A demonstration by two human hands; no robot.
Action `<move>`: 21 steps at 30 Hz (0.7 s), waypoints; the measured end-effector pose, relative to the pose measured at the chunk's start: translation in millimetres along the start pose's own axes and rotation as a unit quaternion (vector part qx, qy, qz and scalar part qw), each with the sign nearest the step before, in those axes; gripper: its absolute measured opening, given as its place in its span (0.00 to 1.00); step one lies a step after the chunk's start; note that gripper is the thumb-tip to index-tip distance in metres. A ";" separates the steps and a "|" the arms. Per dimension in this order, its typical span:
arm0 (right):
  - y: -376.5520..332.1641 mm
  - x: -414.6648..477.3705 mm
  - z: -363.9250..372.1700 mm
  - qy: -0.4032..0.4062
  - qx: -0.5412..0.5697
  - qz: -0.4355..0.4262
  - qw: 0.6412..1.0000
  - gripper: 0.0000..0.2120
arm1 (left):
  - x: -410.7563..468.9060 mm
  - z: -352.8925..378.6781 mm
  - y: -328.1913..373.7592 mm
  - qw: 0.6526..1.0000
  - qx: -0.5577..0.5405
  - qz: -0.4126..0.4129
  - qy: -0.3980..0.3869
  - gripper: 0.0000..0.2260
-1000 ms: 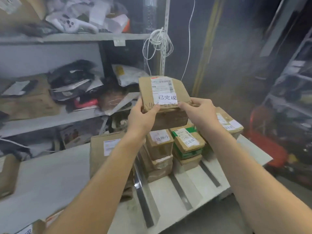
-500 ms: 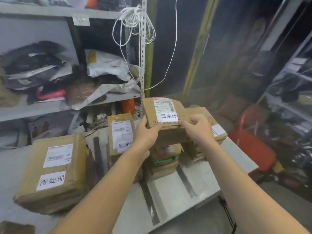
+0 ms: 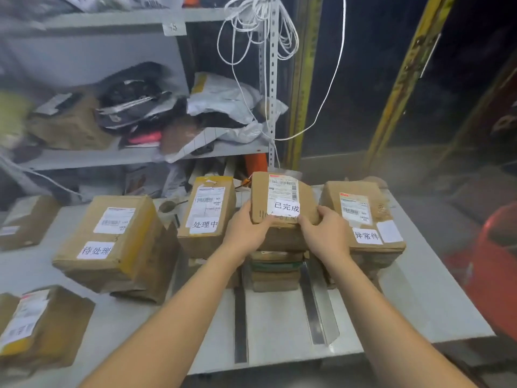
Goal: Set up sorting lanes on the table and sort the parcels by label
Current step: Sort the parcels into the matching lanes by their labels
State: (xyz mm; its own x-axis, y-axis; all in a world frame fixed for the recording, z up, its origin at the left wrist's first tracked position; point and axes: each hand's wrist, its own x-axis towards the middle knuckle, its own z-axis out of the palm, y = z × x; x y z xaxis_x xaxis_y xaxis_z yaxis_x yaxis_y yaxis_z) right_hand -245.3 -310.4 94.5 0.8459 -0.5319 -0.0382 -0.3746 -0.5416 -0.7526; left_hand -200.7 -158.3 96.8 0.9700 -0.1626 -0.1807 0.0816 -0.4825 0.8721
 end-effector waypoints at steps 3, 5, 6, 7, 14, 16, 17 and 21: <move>-13.0 -4.6 5.2 0.045 -0.028 -0.071 0.996 0.18 | -8.9 -14.8 10.6 0.995 0.086 0.039 0.042 0.24; -29.1 -7.7 15.1 0.020 -0.032 -0.131 0.991 0.21 | -14.6 -34.3 15.8 0.983 0.149 0.074 0.076 0.29; -39.6 -10.9 20.9 0.000 -0.032 -0.161 0.986 0.22 | -19.0 -47.9 17.8 0.971 0.196 0.092 0.098 0.30; -51.0 -14.1 27.0 -0.016 -0.033 -0.188 0.981 0.22 | -21.9 -63.0 18.0 0.958 0.239 0.107 0.119 0.31; -140.8 -48.5 92.7 -0.119 -0.050 -0.355 0.926 0.22 | -53.0 -189.4 -10.8 0.891 0.378 0.104 0.231 0.31; -169.0 -65.8 118.7 -0.144 -0.069 -0.385 0.909 0.23 | -65.5 -229.6 -30.3 0.869 0.420 0.073 0.251 0.31; -183.2 -75.7 131.7 -0.154 -0.079 -0.398 0.901 0.24 | -72.2 -250.0 -41.7 0.858 0.441 0.057 0.256 0.31; -236.3 -119.2 187.5 -0.189 -0.101 -0.443 0.870 0.25 | -98.3 -332.6 -94.8 0.827 0.502 0.006 0.252 0.31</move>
State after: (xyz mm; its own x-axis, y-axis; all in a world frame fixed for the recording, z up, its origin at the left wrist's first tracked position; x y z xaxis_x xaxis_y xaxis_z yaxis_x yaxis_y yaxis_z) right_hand -186.4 3.1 153.6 0.8868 0.3852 0.2554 0.4621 -0.7541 -0.4668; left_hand -227.6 189.7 183.2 0.9622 0.0859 0.2585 0.0863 -0.9962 0.0101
